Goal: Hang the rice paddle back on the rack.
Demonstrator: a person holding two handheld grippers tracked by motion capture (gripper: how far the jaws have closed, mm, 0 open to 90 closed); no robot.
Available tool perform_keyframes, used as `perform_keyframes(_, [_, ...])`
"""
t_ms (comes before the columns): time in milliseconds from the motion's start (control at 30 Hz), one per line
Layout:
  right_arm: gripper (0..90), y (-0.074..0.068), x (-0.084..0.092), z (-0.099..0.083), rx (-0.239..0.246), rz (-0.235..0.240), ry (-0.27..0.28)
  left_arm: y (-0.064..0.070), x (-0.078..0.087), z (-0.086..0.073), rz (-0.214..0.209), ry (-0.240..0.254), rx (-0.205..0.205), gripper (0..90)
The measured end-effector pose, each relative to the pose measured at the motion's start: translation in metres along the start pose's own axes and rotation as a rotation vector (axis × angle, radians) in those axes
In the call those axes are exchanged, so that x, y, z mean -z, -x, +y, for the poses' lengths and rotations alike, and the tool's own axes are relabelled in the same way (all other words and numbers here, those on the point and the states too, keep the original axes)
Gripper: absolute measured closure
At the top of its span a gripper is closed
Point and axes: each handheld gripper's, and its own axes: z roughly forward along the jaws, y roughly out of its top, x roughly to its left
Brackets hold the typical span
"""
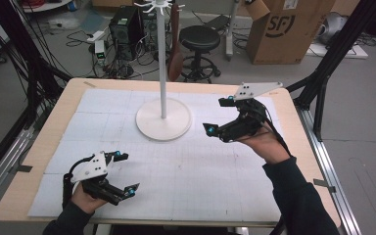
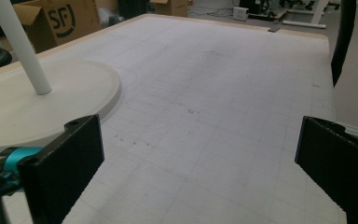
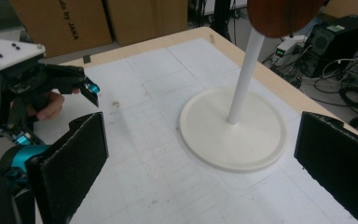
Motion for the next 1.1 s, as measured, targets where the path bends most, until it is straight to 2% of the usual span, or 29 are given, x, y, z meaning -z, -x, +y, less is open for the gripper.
perform_keyframes(467, [1.9, -0.01, 0.01, -0.057, -0.044, -0.017, 0.017, -0.003, 0.0, 0.0, 0.01, -0.008, 0.028, 1.8])
perform_keyframes(700, [1.9, -0.013, 0.016, -0.079, -0.051, -0.028, 0.028, -0.006, 0.001, 0.0, 0.012, -0.004, 0.044, 1.7])
perform_keyframes(867, [1.9, -0.014, 0.016, -0.095, -0.051, -0.035, 0.018, -0.008, 0.0, 0.0, 0.008, -0.008, 0.069, 1.7])
perform_keyframes(1100, [1.9, -0.013, 0.016, -0.107, -0.059, -0.032, 0.03, -0.013, 0.004, 0.004, 0.002, 0.001, 0.111, 1.7])
